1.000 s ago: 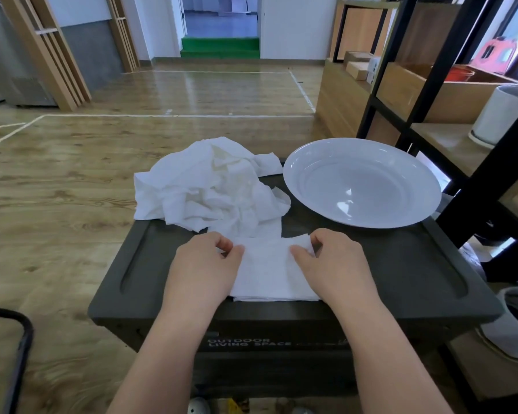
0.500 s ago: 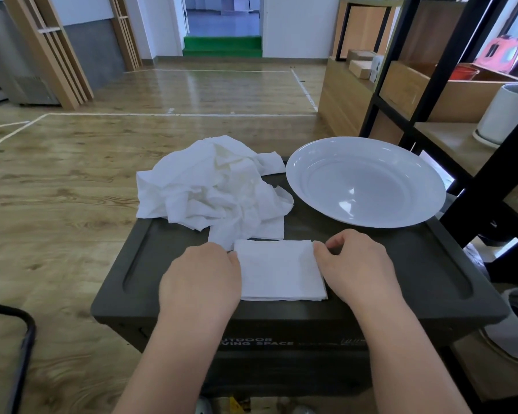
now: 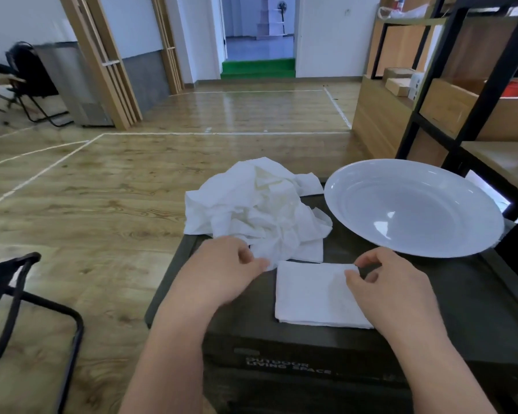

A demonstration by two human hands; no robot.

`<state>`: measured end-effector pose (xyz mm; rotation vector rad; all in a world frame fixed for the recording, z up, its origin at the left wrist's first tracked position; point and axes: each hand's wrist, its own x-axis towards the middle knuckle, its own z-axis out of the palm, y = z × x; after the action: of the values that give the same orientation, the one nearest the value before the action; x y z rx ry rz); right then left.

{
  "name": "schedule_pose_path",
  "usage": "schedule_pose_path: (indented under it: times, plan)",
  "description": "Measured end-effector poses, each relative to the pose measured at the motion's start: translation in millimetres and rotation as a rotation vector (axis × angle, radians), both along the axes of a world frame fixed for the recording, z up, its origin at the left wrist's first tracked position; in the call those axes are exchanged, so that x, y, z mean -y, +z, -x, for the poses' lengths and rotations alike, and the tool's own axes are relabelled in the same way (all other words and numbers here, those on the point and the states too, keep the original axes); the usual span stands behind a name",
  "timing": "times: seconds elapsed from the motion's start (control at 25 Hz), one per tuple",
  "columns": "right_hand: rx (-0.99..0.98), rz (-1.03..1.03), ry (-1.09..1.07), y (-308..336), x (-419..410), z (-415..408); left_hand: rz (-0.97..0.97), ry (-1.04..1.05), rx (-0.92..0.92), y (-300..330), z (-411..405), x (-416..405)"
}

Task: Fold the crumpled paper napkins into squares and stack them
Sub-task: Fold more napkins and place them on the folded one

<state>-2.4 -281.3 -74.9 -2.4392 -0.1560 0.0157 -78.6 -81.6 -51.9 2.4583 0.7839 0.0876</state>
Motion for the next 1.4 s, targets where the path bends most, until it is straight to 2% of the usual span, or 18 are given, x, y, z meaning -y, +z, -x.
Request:
schedule_pose_path:
  times: [0.12, 0.16, 0.2, 0.28, 0.4, 0.56, 0.68, 0.8, 0.84, 0.92, 1.04, 1.2, 1.28, 1.4]
  plan:
    - [-0.039, 0.048, 0.081, 1.9, -6.9, 5.0, -0.112, 0.281, 0.502, 5.0, -12.3, -33.6]
    - [-0.060, 0.068, 0.113, 1.2, -8.8, 6.0, -0.207, 0.317, 0.577, 4.6, -20.2, -38.9]
    - [-0.088, 0.078, 0.138, 0.2, -10.0, 5.8, -0.312, 0.311, 0.592, 2.9, -29.8, -43.6]
    - [-0.151, 0.068, 0.158, -0.9, -11.1, 2.7, -0.452, 0.229, 0.454, 3.5, -50.8, -53.2]
    - [-0.187, 0.025, 0.146, -1.4, -9.4, -0.9, -0.438, 0.083, 0.212, 8.1, -75.2, -62.3]
    - [-0.130, -0.041, 0.161, -2.0, -6.1, -1.0, -0.370, 0.121, 0.335, 12.9, -80.3, -60.0]
    - [-0.013, -0.224, 0.094, 4.3, -5.9, -0.7, -0.353, 0.100, 0.492, 21.3, -69.5, -52.3]
    - [0.065, -0.470, 0.095, 11.6, -7.7, 4.0, -0.183, 0.010, 0.653, 40.9, -50.6, -32.2]
    - [0.063, -0.528, 0.116, 12.7, -9.2, 6.5, -0.070, -0.006, 0.692, 47.1, -42.3, -24.8]
    - [0.031, -0.594, 0.159, 15.7, -12.8, 9.6, 0.277, -0.043, 0.759, 55.6, -24.0, -12.2]
    - [-0.150, -0.695, 0.294, 22.7, -17.9, 12.5, 0.723, -0.111, 0.761, 55.6, 1.4, 3.3]
    - [-0.382, -0.960, 0.538, 23.5, -22.9, 22.1, 1.120, -0.125, 0.725, 31.3, 12.3, 19.1]
    - [-0.534, -1.062, 0.498, 21.3, -22.3, 20.9, 1.214, -0.077, 0.718, 18.7, 10.8, 23.1]
    - [-0.684, -1.094, 0.408, 19.6, -14.3, 12.4, 1.164, 0.024, 0.713, 5.5, 6.5, 24.3]
